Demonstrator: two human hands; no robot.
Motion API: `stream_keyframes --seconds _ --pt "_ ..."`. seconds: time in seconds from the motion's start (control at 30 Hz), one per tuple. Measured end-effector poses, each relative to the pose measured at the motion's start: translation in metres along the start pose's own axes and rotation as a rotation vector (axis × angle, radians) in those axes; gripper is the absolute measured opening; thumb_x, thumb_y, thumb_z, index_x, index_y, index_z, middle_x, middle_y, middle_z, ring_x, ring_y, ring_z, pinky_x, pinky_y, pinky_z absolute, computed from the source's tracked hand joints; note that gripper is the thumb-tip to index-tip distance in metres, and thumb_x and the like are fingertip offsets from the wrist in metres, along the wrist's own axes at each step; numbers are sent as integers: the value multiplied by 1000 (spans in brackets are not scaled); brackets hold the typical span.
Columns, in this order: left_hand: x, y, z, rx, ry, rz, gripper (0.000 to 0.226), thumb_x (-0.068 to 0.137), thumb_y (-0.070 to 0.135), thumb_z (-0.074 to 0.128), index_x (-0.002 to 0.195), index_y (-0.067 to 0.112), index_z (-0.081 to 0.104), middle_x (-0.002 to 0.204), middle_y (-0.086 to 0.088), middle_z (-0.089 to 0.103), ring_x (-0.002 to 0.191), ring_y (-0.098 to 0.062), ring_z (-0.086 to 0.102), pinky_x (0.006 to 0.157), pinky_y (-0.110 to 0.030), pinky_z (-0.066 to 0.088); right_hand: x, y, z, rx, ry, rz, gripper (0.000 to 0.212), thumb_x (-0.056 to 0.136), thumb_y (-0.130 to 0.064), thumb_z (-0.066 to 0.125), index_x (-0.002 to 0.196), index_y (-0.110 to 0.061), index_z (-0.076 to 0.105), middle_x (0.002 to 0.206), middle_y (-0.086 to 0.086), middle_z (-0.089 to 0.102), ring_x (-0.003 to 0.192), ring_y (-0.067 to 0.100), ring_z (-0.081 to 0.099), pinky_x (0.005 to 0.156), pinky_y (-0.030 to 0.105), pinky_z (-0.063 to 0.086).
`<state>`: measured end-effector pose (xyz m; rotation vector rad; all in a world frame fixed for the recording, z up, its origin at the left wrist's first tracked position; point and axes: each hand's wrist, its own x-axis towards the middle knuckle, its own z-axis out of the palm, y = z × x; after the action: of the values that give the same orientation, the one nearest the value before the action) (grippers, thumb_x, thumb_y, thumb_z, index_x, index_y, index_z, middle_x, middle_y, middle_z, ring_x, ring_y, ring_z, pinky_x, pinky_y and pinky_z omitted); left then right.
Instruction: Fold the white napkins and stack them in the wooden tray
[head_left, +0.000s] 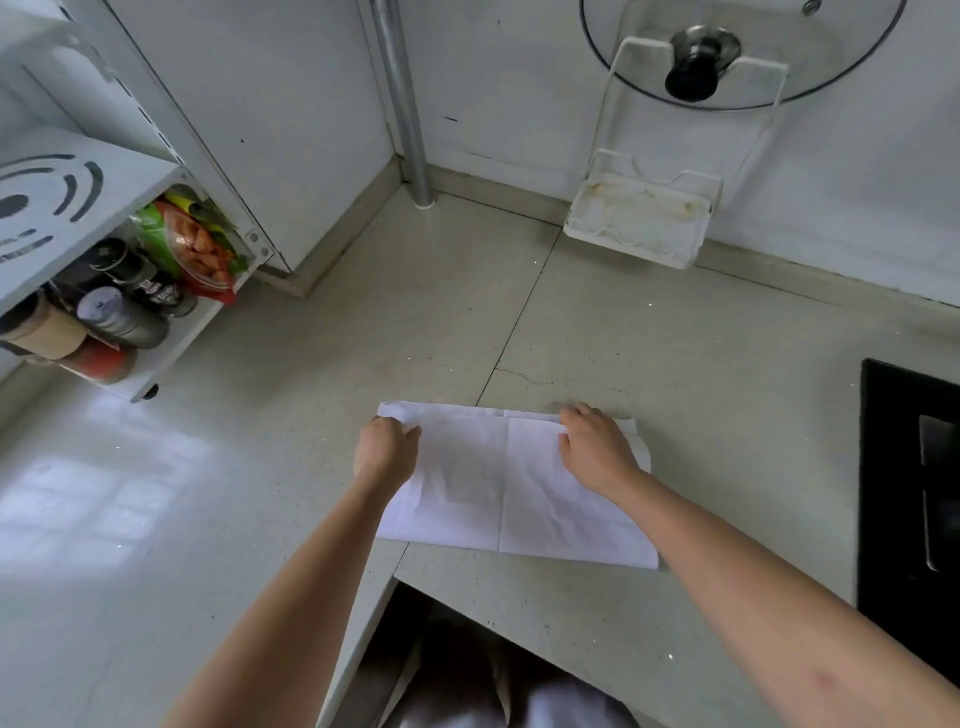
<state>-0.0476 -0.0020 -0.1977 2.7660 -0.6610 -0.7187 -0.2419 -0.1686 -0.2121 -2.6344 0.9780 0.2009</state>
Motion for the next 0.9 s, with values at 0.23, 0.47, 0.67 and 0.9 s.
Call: stream_keyframes --seconds 0.23,0.47,0.67,0.9 --pt "11 -6 2 -37 -1 -58 36 103 18 36 104 -9 59 116 -27 57 113 -35 50 83 -34 40 3 -5 7 -59 44 44 25 96 -9 38 118 -4 49 117 12 54 104 27 52 85 29 36" --pt "15 -2 0 -7 -10 -64 38 105 19 28 117 -6 53 121 -23 50 104 -36 52 79 -37 39 5 -16 6 -152 29 132 31 94 -6 38 124 -5 47 123 10 54 109 27 52 90 32 37" --pt "23 -6 -2 104 -20 -46 36 104 18 33 115 -6 57 117 -23 57 103 -36 58 74 -34 41 10 -23 4 -218 8 174 36 90 -4 40 125 -7 46 124 9 56 113 27 52 94 35 34" --pt "26 -5 -4 109 -32 -53 35 103 18 35 119 -7 55 122 -23 57 108 -37 57 81 -37 45 14 -25 0 -230 -10 200 32 91 -6 41 122 -9 46 121 8 58 112 26 52 92 34 35"
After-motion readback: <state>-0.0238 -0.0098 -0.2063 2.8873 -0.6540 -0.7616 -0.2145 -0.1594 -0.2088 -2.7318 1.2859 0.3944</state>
